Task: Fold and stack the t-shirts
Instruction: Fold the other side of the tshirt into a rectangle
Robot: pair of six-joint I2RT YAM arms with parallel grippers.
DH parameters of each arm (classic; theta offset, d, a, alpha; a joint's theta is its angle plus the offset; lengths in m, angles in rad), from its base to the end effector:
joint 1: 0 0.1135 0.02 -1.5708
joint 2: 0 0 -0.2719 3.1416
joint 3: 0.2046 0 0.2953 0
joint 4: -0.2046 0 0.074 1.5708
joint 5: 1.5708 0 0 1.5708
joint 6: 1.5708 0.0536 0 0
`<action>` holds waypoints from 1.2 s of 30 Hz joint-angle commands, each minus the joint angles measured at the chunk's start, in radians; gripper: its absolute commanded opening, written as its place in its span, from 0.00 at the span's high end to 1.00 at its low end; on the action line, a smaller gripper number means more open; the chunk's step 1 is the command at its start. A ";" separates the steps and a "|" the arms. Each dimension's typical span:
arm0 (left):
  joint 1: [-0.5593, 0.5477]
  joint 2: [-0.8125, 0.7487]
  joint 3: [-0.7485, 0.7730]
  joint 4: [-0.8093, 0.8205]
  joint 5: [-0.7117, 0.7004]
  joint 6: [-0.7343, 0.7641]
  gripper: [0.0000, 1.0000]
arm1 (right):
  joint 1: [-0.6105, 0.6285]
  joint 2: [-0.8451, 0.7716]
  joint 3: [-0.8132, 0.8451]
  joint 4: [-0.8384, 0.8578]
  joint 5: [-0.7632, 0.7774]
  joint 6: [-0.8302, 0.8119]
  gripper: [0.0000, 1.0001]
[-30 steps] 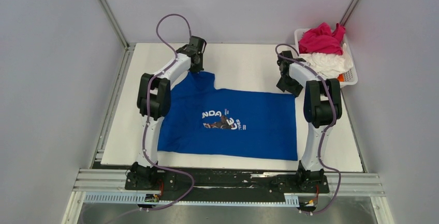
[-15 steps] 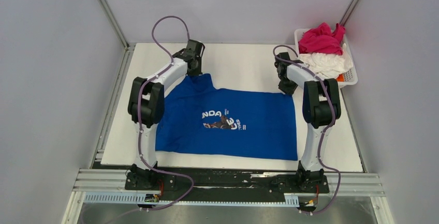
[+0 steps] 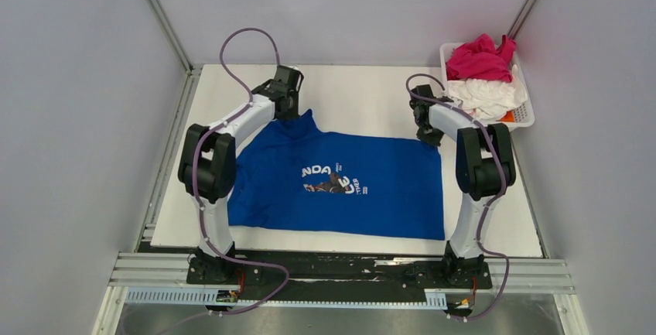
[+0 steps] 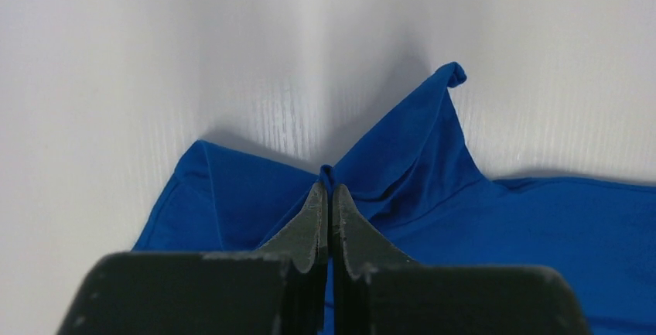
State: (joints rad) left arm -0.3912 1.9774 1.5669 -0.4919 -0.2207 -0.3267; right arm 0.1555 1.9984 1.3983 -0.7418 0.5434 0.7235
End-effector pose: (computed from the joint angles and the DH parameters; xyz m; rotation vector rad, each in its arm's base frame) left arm 0.4620 -0.1778 0.2037 -0.0151 2.4435 -0.0445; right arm 0.4315 0.0396 0.1304 0.8261 2.5264 -0.5399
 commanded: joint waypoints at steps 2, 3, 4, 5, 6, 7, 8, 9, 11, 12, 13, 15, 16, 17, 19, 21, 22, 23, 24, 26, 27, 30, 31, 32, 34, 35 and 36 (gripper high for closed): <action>-0.021 -0.156 -0.068 0.038 -0.035 -0.024 1.00 | 0.052 -0.148 -0.076 0.071 0.060 -0.079 1.00; -0.024 -0.168 -0.093 0.039 -0.038 -0.025 1.00 | 0.059 -0.173 -0.091 0.075 0.059 -0.082 1.00; -0.032 -0.192 -0.105 0.040 -0.048 -0.026 1.00 | 0.061 -0.186 -0.108 0.078 0.060 -0.083 1.00; -0.035 -0.203 -0.131 0.039 -0.056 -0.030 1.00 | 0.068 -0.205 -0.124 0.080 0.064 -0.085 1.00; -0.039 -0.228 -0.143 0.034 -0.070 -0.033 1.00 | 0.073 -0.226 -0.139 0.081 0.062 -0.087 1.00; -0.041 -0.239 -0.167 0.032 -0.075 -0.039 1.00 | 0.078 -0.246 -0.157 0.081 0.060 -0.088 1.00; -0.046 -0.263 -0.178 0.029 -0.081 -0.043 1.00 | 0.085 -0.275 -0.172 0.083 0.057 -0.090 1.00; -0.048 -0.277 -0.205 0.027 -0.084 -0.047 1.00 | 0.091 -0.299 -0.191 0.082 0.054 -0.090 1.00; -0.059 -0.316 -0.241 0.020 -0.100 -0.054 1.00 | 0.101 -0.343 -0.226 0.082 0.047 -0.090 1.00; -0.066 -0.345 -0.254 0.013 -0.114 -0.057 1.00 | 0.107 -0.367 -0.242 0.082 0.043 -0.090 1.00; -0.070 -0.360 -0.279 0.008 -0.121 -0.063 1.00 | 0.108 -0.390 -0.257 0.082 0.036 -0.091 1.00; -0.082 -0.406 -0.316 -0.012 -0.149 -0.075 1.00 | 0.109 -0.442 -0.289 0.082 0.024 -0.090 1.00; -0.091 -0.441 -0.343 -0.027 -0.156 -0.083 1.00 | 0.109 -0.466 -0.304 0.081 0.016 -0.091 1.00; -0.095 -0.457 -0.357 -0.035 -0.172 -0.087 1.00 | 0.110 -0.492 -0.318 0.081 0.006 -0.092 1.00; -0.107 -0.529 -0.394 -0.062 -0.189 -0.106 1.00 | 0.109 -0.536 -0.344 0.080 -0.010 -0.095 1.00; -0.115 -0.579 -0.429 -0.089 -0.195 -0.132 1.00 | 0.109 -0.571 -0.362 0.081 -0.027 -0.101 1.00; -0.119 -0.596 -0.447 -0.104 -0.194 -0.144 1.00 | 0.109 -0.584 -0.368 0.080 -0.033 -0.103 1.00; -0.124 -0.626 -0.453 -0.121 -0.194 -0.149 1.00 | 0.109 -0.596 -0.374 0.081 -0.036 -0.110 1.00; -0.126 -0.640 -0.463 -0.132 -0.195 -0.163 1.00 | 0.109 -0.605 -0.379 0.080 -0.037 -0.114 1.00; -0.132 -0.674 -0.470 -0.168 -0.194 -0.185 1.00 | 0.109 -0.619 -0.381 0.077 -0.033 -0.123 1.00; -0.137 -0.694 -0.471 -0.194 -0.193 -0.192 1.00 | 0.109 -0.624 -0.381 0.074 -0.033 -0.125 1.00; -0.143 -0.721 -0.469 -0.253 -0.203 -0.229 1.00 | 0.108 -0.638 -0.374 0.071 -0.031 -0.134 1.00; -0.148 -0.730 -0.468 -0.283 -0.202 -0.243 1.00 | 0.109 -0.641 -0.372 0.070 -0.028 -0.138 1.00; -0.151 -0.736 -0.468 -0.298 -0.202 -0.248 1.00 | 0.110 -0.643 -0.369 0.069 -0.024 -0.141 1.00; -0.167 -0.752 -0.471 -0.339 -0.207 -0.266 1.00 | 0.109 -0.645 -0.365 0.067 -0.020 -0.150 1.00; -0.179 -0.765 -0.474 -0.369 -0.212 -0.281 1.00 | 0.109 -0.647 -0.363 0.063 -0.020 -0.152 1.00; -0.184 -0.771 -0.475 -0.385 -0.223 -0.291 1.00 | 0.109 -0.647 -0.361 0.061 -0.022 -0.153 1.00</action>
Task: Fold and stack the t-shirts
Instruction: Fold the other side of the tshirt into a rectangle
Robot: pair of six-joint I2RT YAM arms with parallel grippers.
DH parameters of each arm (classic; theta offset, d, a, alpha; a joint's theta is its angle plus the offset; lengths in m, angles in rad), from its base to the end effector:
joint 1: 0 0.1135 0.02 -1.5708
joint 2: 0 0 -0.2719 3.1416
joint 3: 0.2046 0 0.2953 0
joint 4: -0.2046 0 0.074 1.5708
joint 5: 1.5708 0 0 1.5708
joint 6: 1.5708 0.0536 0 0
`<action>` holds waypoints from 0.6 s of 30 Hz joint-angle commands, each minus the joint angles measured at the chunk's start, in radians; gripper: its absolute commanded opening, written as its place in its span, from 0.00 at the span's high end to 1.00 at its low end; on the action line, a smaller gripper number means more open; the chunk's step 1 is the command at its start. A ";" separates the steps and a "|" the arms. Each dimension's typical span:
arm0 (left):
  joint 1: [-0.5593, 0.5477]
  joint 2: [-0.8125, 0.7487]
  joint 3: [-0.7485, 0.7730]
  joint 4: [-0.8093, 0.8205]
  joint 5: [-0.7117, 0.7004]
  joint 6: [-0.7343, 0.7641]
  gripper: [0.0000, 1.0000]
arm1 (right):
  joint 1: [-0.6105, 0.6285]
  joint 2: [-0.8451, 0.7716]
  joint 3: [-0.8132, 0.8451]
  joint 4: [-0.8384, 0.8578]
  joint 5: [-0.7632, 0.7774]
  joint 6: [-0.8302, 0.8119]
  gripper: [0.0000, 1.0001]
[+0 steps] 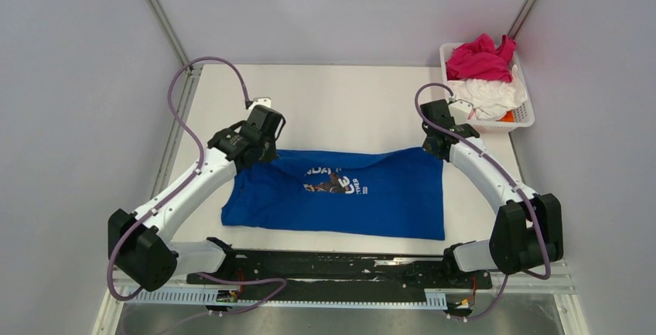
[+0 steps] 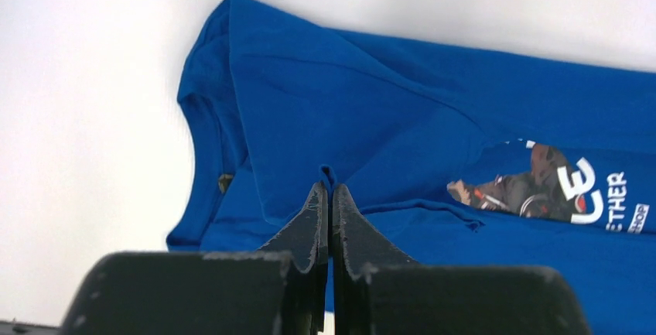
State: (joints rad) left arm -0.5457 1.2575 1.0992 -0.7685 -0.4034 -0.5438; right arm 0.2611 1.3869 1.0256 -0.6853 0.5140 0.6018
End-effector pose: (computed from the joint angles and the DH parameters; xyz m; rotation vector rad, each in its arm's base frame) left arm 0.2718 -0.1404 0.2872 -0.1609 2.3918 0.0048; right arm 0.3182 0.0578 0.2303 0.5839 2.3783 -0.3091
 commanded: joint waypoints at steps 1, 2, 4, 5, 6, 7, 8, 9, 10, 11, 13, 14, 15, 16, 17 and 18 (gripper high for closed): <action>-0.041 -0.066 -0.010 -0.138 -0.045 -0.089 1.00 | 0.003 -0.035 0.014 0.001 0.003 -0.032 1.00; -0.044 -0.073 -0.011 -0.153 -0.053 -0.095 1.00 | 0.003 -0.037 0.016 -0.003 0.001 -0.033 1.00; -0.058 -0.100 -0.017 -0.195 -0.058 -0.113 1.00 | 0.003 -0.045 0.012 -0.010 0.008 -0.037 1.00; -0.061 -0.107 -0.023 -0.217 -0.058 -0.126 1.00 | 0.003 -0.048 0.011 -0.013 0.015 -0.039 1.00; -0.066 -0.118 -0.027 -0.235 -0.052 -0.130 1.00 | 0.004 -0.052 0.009 -0.017 0.024 -0.040 1.00; -0.071 -0.124 -0.034 -0.243 -0.047 -0.137 1.00 | 0.004 -0.056 0.006 -0.023 0.032 -0.041 1.00; -0.077 -0.131 -0.038 -0.258 -0.037 -0.142 1.00 | 0.004 -0.059 0.003 -0.028 0.037 -0.040 1.00; -0.079 -0.134 -0.047 -0.265 -0.034 -0.152 1.00 | 0.004 -0.066 -0.002 -0.031 0.041 -0.041 1.00; -0.085 -0.139 -0.053 -0.275 -0.026 -0.156 1.00 | 0.004 -0.070 -0.008 -0.031 0.046 -0.039 1.00; -0.088 -0.140 -0.061 -0.282 -0.022 -0.166 1.00 | 0.004 -0.073 -0.011 -0.031 0.047 -0.038 1.00; -0.095 -0.142 -0.077 -0.300 -0.018 -0.180 1.00 | 0.003 -0.070 -0.017 -0.031 0.045 -0.037 1.00; -0.098 -0.142 -0.082 -0.311 -0.018 -0.189 1.00 | 0.003 -0.068 -0.022 -0.031 0.037 -0.035 1.00; -0.099 -0.142 -0.092 -0.315 -0.013 -0.195 1.00 | 0.003 -0.064 -0.028 -0.031 0.028 -0.032 1.00; -0.100 -0.143 -0.097 -0.319 0.002 -0.201 1.00 | 0.003 -0.058 -0.037 -0.031 0.023 -0.029 1.00; -0.101 -0.144 -0.108 -0.320 0.012 -0.207 1.00 | 0.003 -0.052 -0.048 -0.031 0.023 -0.022 1.00; -0.103 -0.146 -0.115 -0.319 0.034 -0.217 1.00 | 0.003 -0.047 -0.058 -0.031 0.024 -0.016 0.99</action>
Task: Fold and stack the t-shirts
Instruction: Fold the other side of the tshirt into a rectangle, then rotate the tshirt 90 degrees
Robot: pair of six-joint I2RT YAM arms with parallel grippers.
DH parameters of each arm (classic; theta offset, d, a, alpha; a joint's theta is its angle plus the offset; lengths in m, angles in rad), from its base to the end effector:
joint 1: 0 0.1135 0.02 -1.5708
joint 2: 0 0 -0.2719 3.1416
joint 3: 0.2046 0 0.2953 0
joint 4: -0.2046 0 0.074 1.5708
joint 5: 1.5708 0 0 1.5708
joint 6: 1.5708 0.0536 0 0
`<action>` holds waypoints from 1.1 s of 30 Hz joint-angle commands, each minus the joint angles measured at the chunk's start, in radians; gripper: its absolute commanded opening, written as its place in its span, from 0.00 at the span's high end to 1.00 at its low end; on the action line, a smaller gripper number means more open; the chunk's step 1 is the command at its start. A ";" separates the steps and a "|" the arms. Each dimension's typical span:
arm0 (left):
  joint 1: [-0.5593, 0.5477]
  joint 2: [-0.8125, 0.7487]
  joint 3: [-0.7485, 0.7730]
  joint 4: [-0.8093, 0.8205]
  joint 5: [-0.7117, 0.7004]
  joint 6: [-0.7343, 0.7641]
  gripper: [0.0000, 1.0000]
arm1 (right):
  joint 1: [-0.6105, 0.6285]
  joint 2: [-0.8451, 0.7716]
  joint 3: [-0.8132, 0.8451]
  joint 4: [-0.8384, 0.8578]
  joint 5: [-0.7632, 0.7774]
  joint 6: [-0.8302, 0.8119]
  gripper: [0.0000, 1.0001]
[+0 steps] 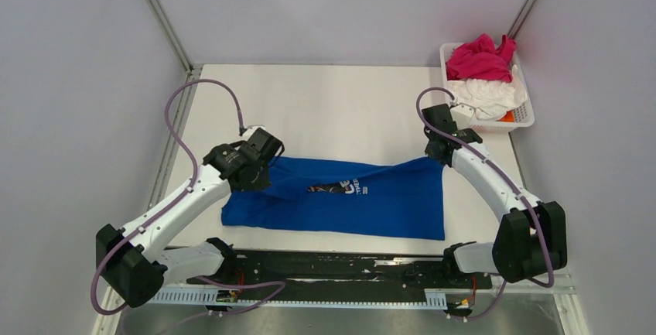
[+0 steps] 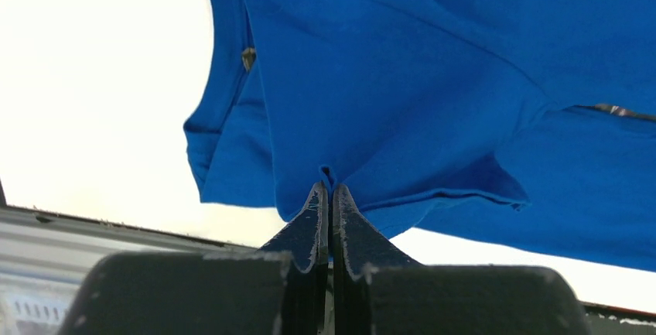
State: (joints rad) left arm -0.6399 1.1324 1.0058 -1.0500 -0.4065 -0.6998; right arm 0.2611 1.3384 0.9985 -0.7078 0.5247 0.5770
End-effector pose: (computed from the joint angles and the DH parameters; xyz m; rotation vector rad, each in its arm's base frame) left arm 0.2102 -0.1301 0.2689 -0.1837 2.5797 0.0971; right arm 0.3065 0.0541 0.2340 0.5570 2.3821 -0.3328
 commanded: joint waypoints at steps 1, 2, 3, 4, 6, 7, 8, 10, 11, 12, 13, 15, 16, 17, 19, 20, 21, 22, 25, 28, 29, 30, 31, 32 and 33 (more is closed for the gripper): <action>-0.009 -0.021 -0.036 -0.036 0.055 -0.066 1.00 | 0.004 0.009 -0.044 -0.010 0.017 0.017 0.99; -0.011 -0.022 -0.052 -0.038 0.062 -0.079 1.00 | 0.004 0.014 -0.056 -0.012 0.019 0.028 0.98; -0.013 -0.022 -0.062 -0.041 0.075 -0.088 1.00 | 0.004 0.018 -0.073 -0.016 0.019 0.039 0.97; -0.013 -0.022 -0.080 -0.053 0.084 -0.107 1.00 | 0.003 0.022 -0.086 -0.022 0.019 0.053 0.96; -0.014 -0.021 -0.113 -0.066 0.108 -0.137 0.95 | 0.003 0.026 -0.111 -0.029 0.018 0.079 0.94; -0.016 -0.021 -0.125 -0.069 0.126 -0.146 0.91 | 0.003 0.027 -0.122 -0.033 0.020 0.092 0.92; -0.016 -0.020 -0.147 -0.069 0.138 -0.162 0.78 | 0.003 0.030 -0.129 -0.041 0.019 0.107 0.89; -0.026 -0.014 -0.161 -0.068 0.169 -0.177 0.59 | 0.003 0.037 -0.138 -0.066 0.016 0.134 0.66; -0.033 -0.008 -0.160 -0.073 0.176 -0.180 0.51 | 0.004 0.041 -0.137 -0.090 0.021 0.153 0.47; -0.035 -0.005 -0.153 -0.077 0.174 -0.185 0.38 | 0.003 0.043 -0.133 -0.117 0.031 0.175 0.37; -0.036 -0.003 -0.148 -0.089 0.165 -0.187 0.32 | 0.003 0.043 -0.129 -0.144 0.043 0.203 0.31; -0.038 -0.010 -0.128 -0.093 0.164 -0.175 0.19 | 0.003 0.029 -0.118 -0.186 0.067 0.240 0.20; -0.038 -0.016 -0.115 -0.090 0.166 -0.169 0.08 | 0.003 0.016 -0.114 -0.201 0.078 0.255 0.11; -0.038 -0.031 -0.109 -0.074 0.171 -0.159 0.02 | 0.003 -0.003 -0.110 -0.209 0.084 0.270 0.02; -0.037 -0.055 -0.100 -0.024 0.175 -0.145 0.00 | 0.003 -0.046 -0.100 -0.205 0.078 0.277 0.00; -0.037 -0.060 -0.098 -0.002 0.174 -0.141 0.00 | 0.004 -0.066 -0.096 -0.196 0.058 0.273 0.00; -0.037 -0.064 -0.097 0.053 0.168 -0.133 0.00 | 0.004 -0.089 -0.096 -0.172 0.034 0.255 0.00; -0.035 -0.057 -0.097 0.113 0.151 -0.128 0.00 | 0.004 -0.113 -0.103 -0.128 -0.010 0.223 0.00; -0.005 -0.010 -0.100 0.244 0.134 -0.114 0.00 | 0.004 -0.192 -0.152 0.066 -0.219 0.097 0.00; 0.113 0.089 -0.137 0.430 0.297 -0.114 0.00 | 0.003 -0.216 -0.216 0.271 -0.520 0.004 0.00; 0.136 0.115 -0.162 0.469 0.336 -0.118 0.00 | 0.003 -0.208 -0.237 0.345 -0.623 -0.011 0.00; 0.176 0.168 -0.172 0.541 0.396 -0.125 0.00 | 0.003 -0.192 -0.259 0.391 -0.702 -0.022 0.00; 0.201 0.194 -0.181 0.571 0.409 -0.133 0.00 | 0.004 -0.172 -0.271 0.425 -0.751 -0.024 0.00; 0.210 0.252 -0.176 0.611 0.409 -0.146 0.00 | 0.003 -0.145 -0.279 0.453 -0.793 -0.029 0.00; 0.225 0.280 -0.169 0.626 0.383 -0.152 0.00 | 0.004 -0.119 -0.282 0.470 -0.826 -0.037 0.00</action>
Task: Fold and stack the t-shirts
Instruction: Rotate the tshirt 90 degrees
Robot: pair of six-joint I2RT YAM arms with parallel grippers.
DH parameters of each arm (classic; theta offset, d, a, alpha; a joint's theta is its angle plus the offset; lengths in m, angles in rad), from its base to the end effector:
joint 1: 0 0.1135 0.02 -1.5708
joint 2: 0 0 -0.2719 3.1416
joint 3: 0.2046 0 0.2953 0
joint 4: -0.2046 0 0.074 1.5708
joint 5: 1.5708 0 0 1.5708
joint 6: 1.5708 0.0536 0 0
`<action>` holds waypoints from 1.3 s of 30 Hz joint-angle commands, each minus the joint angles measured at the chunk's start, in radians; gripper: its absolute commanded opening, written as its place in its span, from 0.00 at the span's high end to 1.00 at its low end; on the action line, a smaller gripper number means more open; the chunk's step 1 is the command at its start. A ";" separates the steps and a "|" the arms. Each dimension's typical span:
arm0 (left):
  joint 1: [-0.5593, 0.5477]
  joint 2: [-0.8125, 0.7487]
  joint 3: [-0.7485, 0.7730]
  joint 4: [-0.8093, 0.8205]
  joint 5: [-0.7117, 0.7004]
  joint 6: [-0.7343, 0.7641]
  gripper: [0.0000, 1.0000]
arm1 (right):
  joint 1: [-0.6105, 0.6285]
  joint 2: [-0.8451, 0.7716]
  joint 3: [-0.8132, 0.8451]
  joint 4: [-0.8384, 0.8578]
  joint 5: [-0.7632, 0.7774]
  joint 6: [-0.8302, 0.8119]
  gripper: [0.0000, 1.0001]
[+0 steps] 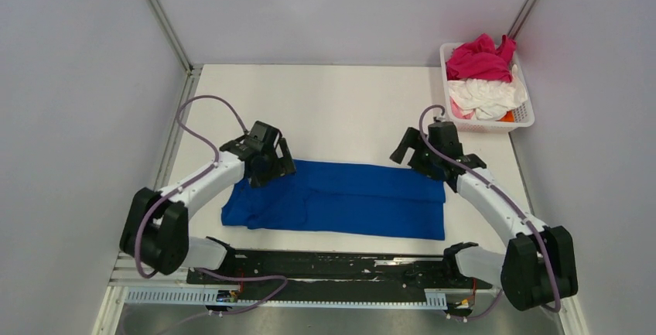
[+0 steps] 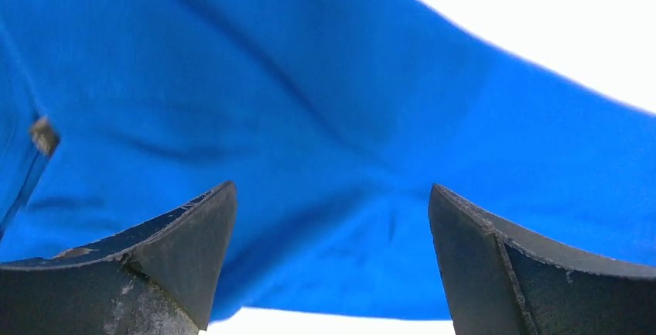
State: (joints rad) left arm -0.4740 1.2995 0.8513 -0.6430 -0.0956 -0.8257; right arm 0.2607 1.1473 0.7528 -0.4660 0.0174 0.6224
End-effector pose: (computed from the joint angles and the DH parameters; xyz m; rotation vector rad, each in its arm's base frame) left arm 0.2626 -0.1290 0.1912 -0.5012 2.6409 -0.2953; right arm 0.2722 0.0716 0.2089 0.4515 2.4252 0.3716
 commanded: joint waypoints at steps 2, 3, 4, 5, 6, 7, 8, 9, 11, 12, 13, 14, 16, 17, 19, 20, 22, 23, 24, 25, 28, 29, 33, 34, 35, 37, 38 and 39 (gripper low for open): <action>0.084 0.245 0.027 0.237 0.064 -0.045 0.00 | 0.005 0.130 -0.039 0.253 -0.361 -0.092 0.00; 0.088 0.276 0.064 0.236 0.059 -0.052 0.00 | 0.005 0.154 -0.041 0.259 -0.371 -0.099 0.00; 0.091 0.340 0.083 0.223 0.043 -0.058 0.00 | 0.006 0.178 -0.046 0.268 -0.377 -0.101 0.00; 0.092 0.369 0.119 0.218 0.039 -0.065 0.00 | 0.008 0.196 -0.051 0.270 -0.384 -0.102 0.00; 0.092 0.428 0.135 0.213 0.035 -0.067 0.00 | 0.009 0.212 -0.060 0.272 -0.390 -0.105 0.00; 0.092 0.456 0.165 0.214 0.033 -0.077 0.00 | 0.009 0.227 -0.073 0.276 -0.392 -0.104 0.00; 0.095 0.510 0.182 0.219 0.026 -0.082 0.00 | 0.011 0.235 -0.087 0.279 -0.394 -0.101 0.00; 0.097 0.537 0.217 0.223 0.023 -0.089 0.00 | 0.011 0.242 -0.101 0.282 -0.401 -0.101 0.00; 0.107 0.618 0.292 0.230 0.014 -0.102 0.00 | 0.016 0.253 -0.127 0.292 -0.425 -0.099 0.00; 0.115 0.678 0.325 0.230 0.026 -0.106 0.00 | 0.018 0.261 -0.140 0.299 -0.446 -0.099 0.00; 0.119 0.706 0.404 0.225 0.038 -0.112 0.00 | 0.026 0.269 -0.151 0.301 -0.466 -0.099 0.00; 0.122 0.763 0.445 0.229 0.052 -0.109 0.00 | 0.034 0.278 -0.160 0.302 -0.491 -0.099 0.00; 0.122 0.853 0.582 0.247 0.057 -0.106 0.00 | 0.068 0.294 -0.176 0.302 -0.526 -0.095 0.00; 0.122 0.891 0.693 0.253 0.063 -0.100 0.00 | 0.091 0.301 -0.181 0.302 -0.541 -0.095 0.00; 0.123 1.014 0.913 0.209 0.108 -0.091 0.00 | 0.144 0.312 -0.181 0.302 -0.568 -0.093 0.00; 0.121 1.113 0.982 0.193 0.169 -0.076 0.00 | 0.175 0.318 -0.177 0.300 -0.582 -0.091 0.00; 0.117 1.222 1.175 0.205 0.232 -0.081 0.00 | 0.227 0.328 -0.170 0.295 -0.626 -0.080 0.00; 0.117 1.260 1.295 0.221 0.254 -0.087 0.00 | 0.255 0.332 -0.164 0.297 -0.651 -0.078 0.00; 0.117 1.339 1.349 0.251 0.289 -0.120 0.00 | 0.280 0.337 -0.156 0.300 -0.674 -0.082 0.00; 0.116 1.415 1.452 0.318 0.314 -0.140 0.00 | 0.309 0.339 -0.144 0.301 -0.686 -0.090 0.00; 0.111 1.551 1.624 0.527 0.424 -0.283 0.00 | 0.379 0.354 -0.110 0.332 -0.715 -0.123 0.00; 0.107 1.614 1.656 0.594 0.433 -0.309 0.00 | 0.402 0.363 -0.102 0.351 -0.723 -0.128 0.00; 0.103 1.698 1.760 0.684 0.394 -0.381 0.00 | 0.431 0.412 -0.067 0.401 -0.716 -0.114 0.00; 0.104 1.695 1.743 0.701 0.380 -0.376 0.00 | 0.436 0.421 -0.058 0.405 -0.713 -0.112 0.00; 0.104 1.687 1.734 0.730 0.361 -0.358 0.00 | 0.440 0.426 -0.050 0.406 -0.705 -0.111 0.00; 0.105 1.679 1.728 0.768 0.368 -0.326 0.00 | 0.445 0.422 -0.040 0.404 -0.683 -0.108 0.00; 0.105 1.677 1.741 0.776 0.377 -0.316 0.00 | 0.445 0.411 -0.036 0.401 -0.666 -0.106 0.00; 0.105 1.672 1.752 0.782 0.403 -0.289 0.00 | 0.445 0.396 -0.033 0.396 -0.645 -0.106 0.00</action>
State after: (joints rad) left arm -0.3653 2.9253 2.5973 0.0902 0.3141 -1.1652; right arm 0.6926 1.5604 0.6880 -0.0799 -0.6632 0.5251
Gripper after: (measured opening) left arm 0.996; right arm 0.998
